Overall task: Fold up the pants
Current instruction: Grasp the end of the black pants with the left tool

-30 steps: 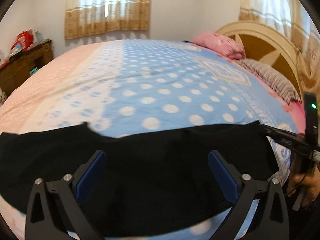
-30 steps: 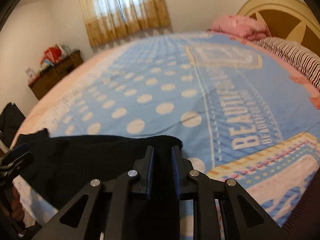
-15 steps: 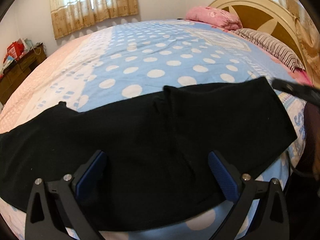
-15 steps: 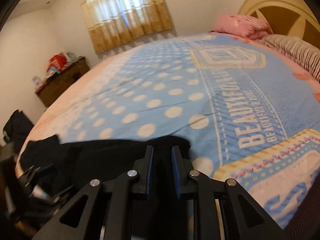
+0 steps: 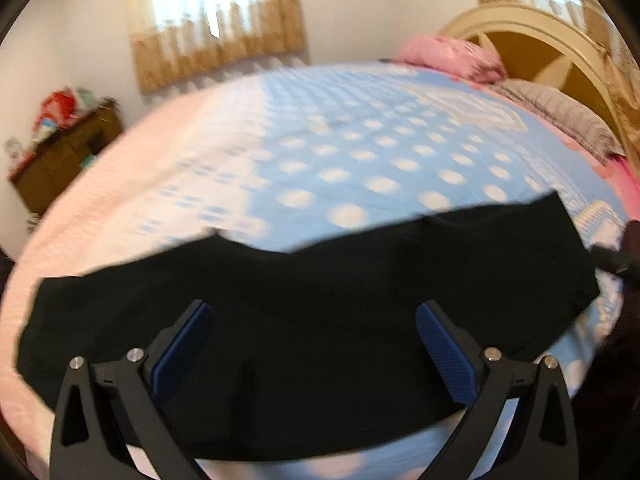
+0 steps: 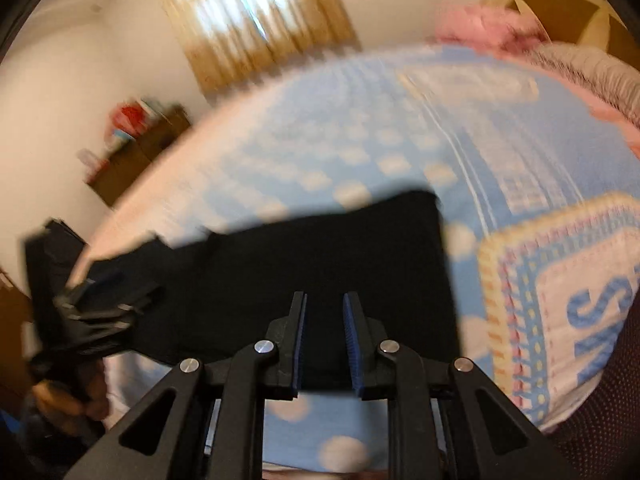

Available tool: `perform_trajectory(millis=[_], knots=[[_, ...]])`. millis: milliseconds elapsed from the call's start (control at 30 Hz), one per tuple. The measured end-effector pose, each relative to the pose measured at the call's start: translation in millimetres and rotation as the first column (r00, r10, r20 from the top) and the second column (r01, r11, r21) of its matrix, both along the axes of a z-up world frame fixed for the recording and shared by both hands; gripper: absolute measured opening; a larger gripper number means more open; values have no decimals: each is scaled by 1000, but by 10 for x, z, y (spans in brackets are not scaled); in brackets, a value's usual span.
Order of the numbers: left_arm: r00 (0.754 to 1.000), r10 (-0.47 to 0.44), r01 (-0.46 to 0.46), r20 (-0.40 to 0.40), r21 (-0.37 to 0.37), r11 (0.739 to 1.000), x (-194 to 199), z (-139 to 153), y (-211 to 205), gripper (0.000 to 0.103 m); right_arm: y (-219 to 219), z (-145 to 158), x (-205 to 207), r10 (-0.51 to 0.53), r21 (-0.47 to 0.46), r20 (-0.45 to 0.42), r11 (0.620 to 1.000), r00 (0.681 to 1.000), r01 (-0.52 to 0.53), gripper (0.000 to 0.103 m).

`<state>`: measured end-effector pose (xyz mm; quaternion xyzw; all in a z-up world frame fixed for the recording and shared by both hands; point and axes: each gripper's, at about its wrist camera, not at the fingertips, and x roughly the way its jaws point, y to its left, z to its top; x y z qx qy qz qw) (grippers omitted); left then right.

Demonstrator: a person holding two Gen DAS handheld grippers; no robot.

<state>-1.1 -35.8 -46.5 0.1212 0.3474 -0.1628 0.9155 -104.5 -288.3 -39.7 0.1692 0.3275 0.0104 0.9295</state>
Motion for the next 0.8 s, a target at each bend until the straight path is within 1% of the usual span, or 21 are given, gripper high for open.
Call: perform_trajectory(millis=[67, 100, 167, 200, 267, 300, 367, 400, 433, 533, 567, 600, 633, 667, 733, 800], knots=[[995, 82, -83, 49, 14, 996, 49, 65, 275, 103, 195, 86, -19, 60, 21, 47, 998, 997, -61, 24], [987, 145, -146, 70, 10, 989, 86, 104, 485, 103, 301, 96, -14, 92, 30, 54, 995, 994, -94, 25], [967, 240, -239, 80, -21, 971, 132, 148, 845, 103, 500, 76, 35, 152, 50, 54, 987, 987, -155, 30], [947, 311, -308, 79, -49, 950, 158, 171, 1108, 103, 636, 54, 75, 197, 62, 52, 978, 979, -200, 30], [908, 411, -404, 78, -94, 910, 178, 181, 1467, 103, 867, -10, 124, 259, 53, 38, 964, 965, -261, 30], [882, 464, -454, 77, -118, 883, 181, 179, 1662, 103, 994, -46, 157, 288, 35, 20, 957, 958, -288, 30], [825, 562, -546, 64, -168, 821, 196, 153, 2037, 103, 1171, -98, 204, 328, 14, -4, 945, 945, -328, 30], [806, 590, -572, 50, -190, 798, 203, 129, 2157, 103, 1249, -116, 218, 348, 6, -12, 937, 937, -348, 30], [784, 620, -601, 21, -228, 766, 211, 91, 2297, 102, 1296, -123, 222, 359, 1, -17, 933, 933, -359, 30], [747, 662, -639, -53, -331, 694, 229, -41, 2574, 99, 1373, -138, 228, 369, -21, -29, 929, 929, -370, 30], [742, 666, -647, -79, -344, 680, 242, -99, 2607, 93, 1376, -135, 228, 367, -24, -30, 930, 930, -368, 30], [738, 667, -655, -106, -351, 669, 265, -167, 2629, 88, 1371, -136, 233, 363, -21, -30, 931, 931, -364, 30], [736, 662, -662, -140, -352, 661, 306, -248, 2641, 81, 1365, -116, 209, 358, -18, -32, 933, 933, -359, 30], [733, 664, -666, -148, -352, 657, 324, -300, 2640, 80, 1351, -121, 223, 350, -13, -36, 936, 936, -351, 30], [737, 667, -659, -111, -337, 672, 319, -295, 2563, 79, 1310, -140, 237, 333, 5, -44, 943, 942, -333, 30], [744, 661, -653, -100, -316, 688, 336, -304, 2499, 79, 1274, -156, 247, 320, 28, -50, 947, 946, -319, 30]])
